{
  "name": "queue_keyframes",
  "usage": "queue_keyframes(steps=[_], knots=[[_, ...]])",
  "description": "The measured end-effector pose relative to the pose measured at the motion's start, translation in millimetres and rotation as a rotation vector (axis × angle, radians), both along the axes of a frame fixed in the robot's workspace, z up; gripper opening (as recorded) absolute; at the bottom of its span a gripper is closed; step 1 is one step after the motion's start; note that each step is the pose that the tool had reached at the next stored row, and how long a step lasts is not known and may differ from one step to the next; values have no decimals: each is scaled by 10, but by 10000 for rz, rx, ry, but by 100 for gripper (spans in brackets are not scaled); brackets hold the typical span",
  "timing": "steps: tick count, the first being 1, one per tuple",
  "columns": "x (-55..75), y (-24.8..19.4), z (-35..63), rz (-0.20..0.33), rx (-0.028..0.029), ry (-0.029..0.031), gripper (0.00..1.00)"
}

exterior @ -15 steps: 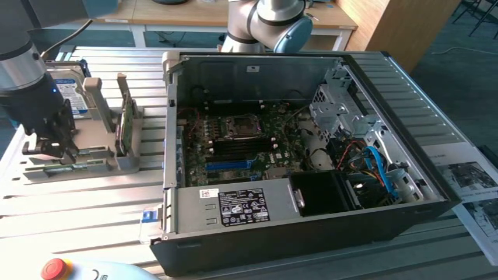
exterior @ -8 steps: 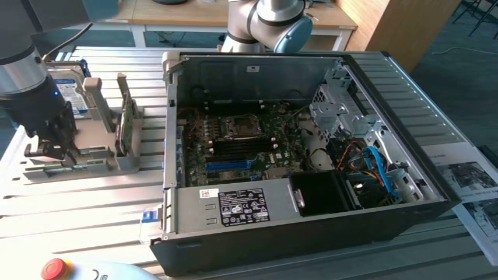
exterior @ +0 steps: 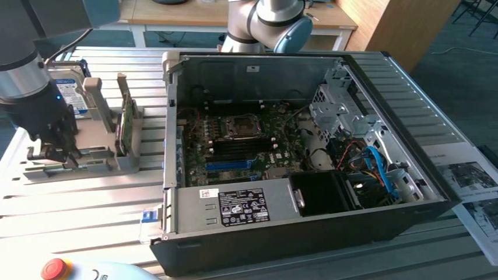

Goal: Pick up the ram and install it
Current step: 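Pick up the ram and move it above insertion slot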

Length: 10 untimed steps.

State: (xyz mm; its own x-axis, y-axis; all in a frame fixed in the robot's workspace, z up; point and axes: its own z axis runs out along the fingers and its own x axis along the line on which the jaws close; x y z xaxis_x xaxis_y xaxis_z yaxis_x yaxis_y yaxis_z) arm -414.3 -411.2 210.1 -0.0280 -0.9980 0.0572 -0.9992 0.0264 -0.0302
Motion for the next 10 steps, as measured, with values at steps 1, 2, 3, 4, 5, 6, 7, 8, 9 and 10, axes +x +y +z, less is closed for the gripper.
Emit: queue_keyframes(steps=[1, 2, 3, 4, 5, 6, 7, 8, 9, 10], knots=[[0, 0, -9, 1, 0, 0, 30], [1, 0, -17, 1, 1, 0, 30], [0, 0, -25, 1, 0, -1, 30], [0, 0, -33, 0, 0, -1, 30], [0, 0, -41, 1, 1, -1, 30], [0, 0, -49, 0, 0, -1, 30], [1, 0, -57, 1, 0, -1, 30], [0, 0, -64, 1, 1, -1, 30], [0, 0, -71, 0, 0, -1, 30], [0, 0, -78, 0, 0, 0, 30]])
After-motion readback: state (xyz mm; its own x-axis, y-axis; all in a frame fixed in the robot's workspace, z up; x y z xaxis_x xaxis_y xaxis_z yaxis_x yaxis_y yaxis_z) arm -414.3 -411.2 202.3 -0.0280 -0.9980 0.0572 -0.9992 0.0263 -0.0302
